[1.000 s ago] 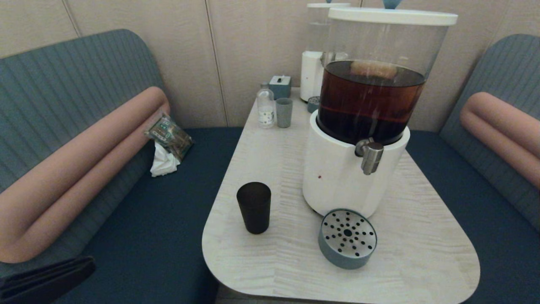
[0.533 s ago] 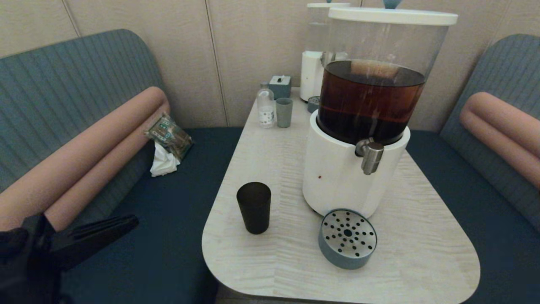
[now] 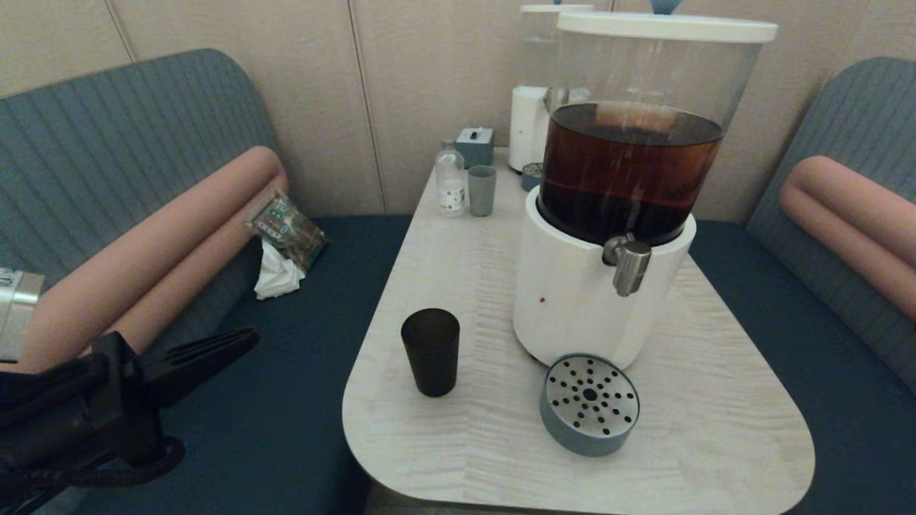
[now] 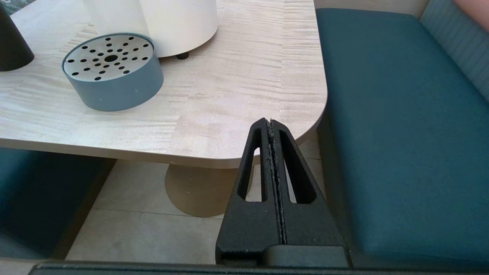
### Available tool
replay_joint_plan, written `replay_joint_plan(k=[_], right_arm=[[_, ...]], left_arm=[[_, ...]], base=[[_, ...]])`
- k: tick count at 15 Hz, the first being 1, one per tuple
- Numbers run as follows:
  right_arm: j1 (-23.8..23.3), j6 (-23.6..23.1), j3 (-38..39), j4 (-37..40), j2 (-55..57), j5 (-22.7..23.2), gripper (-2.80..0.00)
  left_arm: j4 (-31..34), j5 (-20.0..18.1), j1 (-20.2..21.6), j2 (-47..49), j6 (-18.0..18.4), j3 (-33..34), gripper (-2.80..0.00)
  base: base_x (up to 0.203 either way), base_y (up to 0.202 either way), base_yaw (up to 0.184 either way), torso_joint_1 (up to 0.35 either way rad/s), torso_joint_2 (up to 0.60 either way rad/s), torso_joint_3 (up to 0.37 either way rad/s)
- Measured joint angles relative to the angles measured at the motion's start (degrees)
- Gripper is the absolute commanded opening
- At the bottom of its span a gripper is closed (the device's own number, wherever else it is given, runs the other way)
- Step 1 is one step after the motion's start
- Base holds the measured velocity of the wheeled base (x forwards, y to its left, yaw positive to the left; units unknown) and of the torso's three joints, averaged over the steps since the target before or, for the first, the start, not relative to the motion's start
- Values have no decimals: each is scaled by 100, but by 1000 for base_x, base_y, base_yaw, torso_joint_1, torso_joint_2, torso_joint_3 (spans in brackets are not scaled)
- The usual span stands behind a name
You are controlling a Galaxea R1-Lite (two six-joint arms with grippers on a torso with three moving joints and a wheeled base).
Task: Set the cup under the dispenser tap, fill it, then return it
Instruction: Pick up the cup
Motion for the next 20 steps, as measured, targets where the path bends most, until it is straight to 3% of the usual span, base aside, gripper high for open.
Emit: replay_joint_plan(k=[16,17,20], right_arm=[[0,2,0,-2,0,0,-280],[0,2,0,-2,0,0,-280],[0,2,0,0,0,0,-280]], left_arm=[[-46,-4,4,573,221,190,-280],[-49,-7,4,601,241,189,0],[-142,-26,-2,722,232,187,0]], base=[[0,0,0,0,0,0],[0,0,0,0,0,0],[0,0,0,0,0,0]])
